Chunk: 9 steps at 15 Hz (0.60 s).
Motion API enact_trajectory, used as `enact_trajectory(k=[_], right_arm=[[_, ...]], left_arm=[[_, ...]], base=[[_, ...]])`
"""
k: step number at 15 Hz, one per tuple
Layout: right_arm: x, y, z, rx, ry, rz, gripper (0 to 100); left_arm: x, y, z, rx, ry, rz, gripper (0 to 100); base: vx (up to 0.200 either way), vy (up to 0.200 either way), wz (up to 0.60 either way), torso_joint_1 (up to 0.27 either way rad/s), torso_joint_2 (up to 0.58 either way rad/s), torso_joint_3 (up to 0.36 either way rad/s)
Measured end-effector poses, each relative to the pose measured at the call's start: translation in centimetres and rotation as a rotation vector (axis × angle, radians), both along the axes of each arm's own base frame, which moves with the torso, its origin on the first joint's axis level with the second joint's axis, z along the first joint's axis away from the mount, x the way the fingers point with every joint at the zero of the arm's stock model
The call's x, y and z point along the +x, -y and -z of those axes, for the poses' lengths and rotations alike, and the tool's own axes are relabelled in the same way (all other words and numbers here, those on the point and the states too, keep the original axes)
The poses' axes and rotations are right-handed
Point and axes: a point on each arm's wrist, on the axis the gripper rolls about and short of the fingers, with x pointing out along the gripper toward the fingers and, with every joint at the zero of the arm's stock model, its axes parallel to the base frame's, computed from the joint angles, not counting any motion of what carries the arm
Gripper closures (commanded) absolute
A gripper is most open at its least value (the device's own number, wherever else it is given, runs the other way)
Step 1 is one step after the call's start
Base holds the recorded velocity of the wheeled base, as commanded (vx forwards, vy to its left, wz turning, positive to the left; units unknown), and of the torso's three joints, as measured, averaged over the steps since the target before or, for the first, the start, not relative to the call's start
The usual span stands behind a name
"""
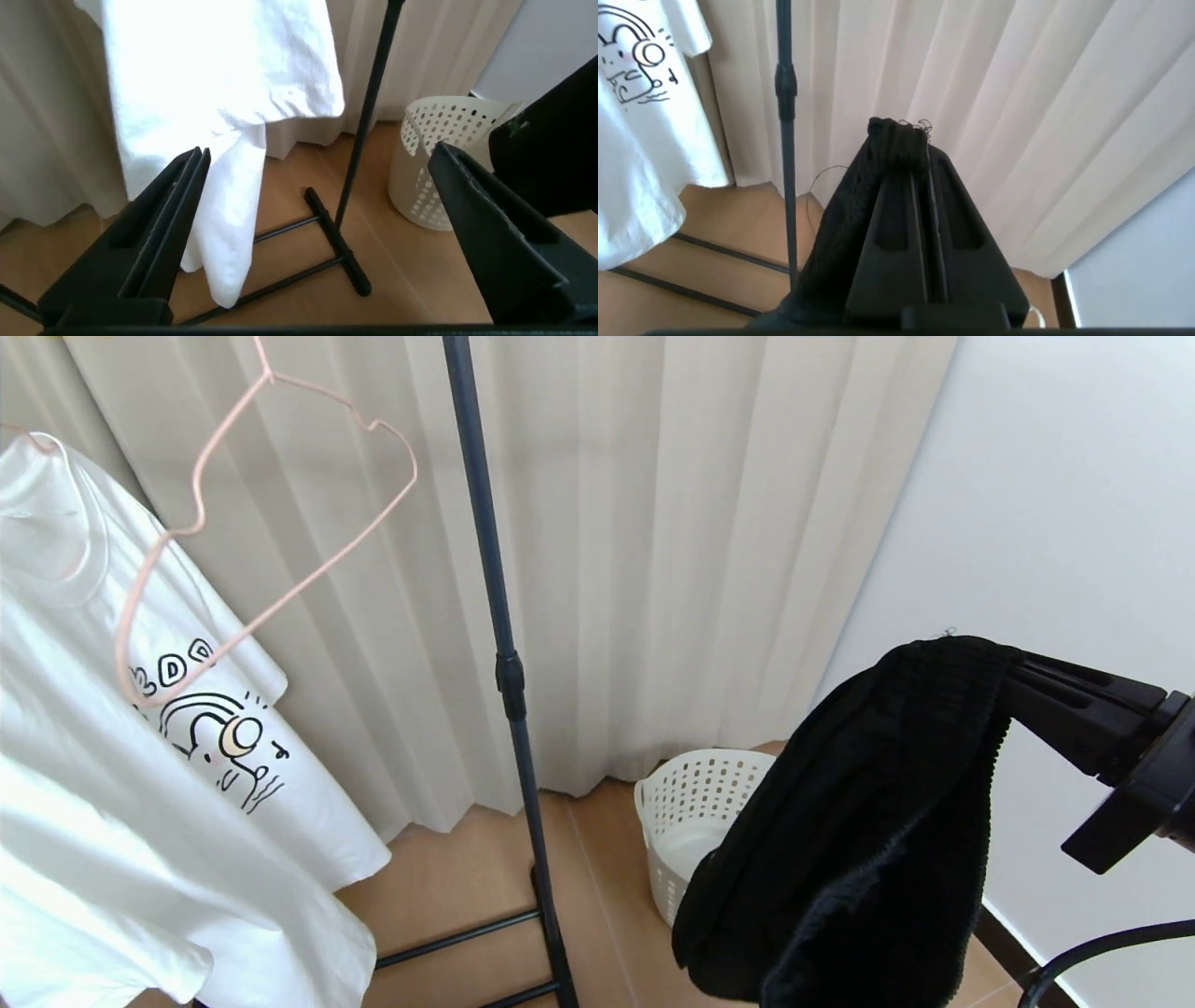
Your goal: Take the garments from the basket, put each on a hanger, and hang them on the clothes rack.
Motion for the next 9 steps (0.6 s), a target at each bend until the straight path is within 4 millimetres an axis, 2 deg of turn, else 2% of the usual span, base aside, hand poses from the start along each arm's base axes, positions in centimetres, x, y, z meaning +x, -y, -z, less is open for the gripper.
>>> enact_trajectory(k=[4, 9], right_arm=[[0.05, -0.04, 0.06, -0.002, -0.002, 0.000, 100], [0.04, -0.04, 0.08, -0.003, -0.003, 0.000, 100]], left_arm=[[0.01, 0.00, 0.03, 0.000, -0.001, 0.000, 0], [0.01, 0.00, 0.02, 0.008, 0.000, 0.002, 0]], base=[[0.000, 0.000, 0.00, 0.157, -0.49, -0.135], [0.000, 0.000, 0.00, 0.188, -0.52, -0.286]])
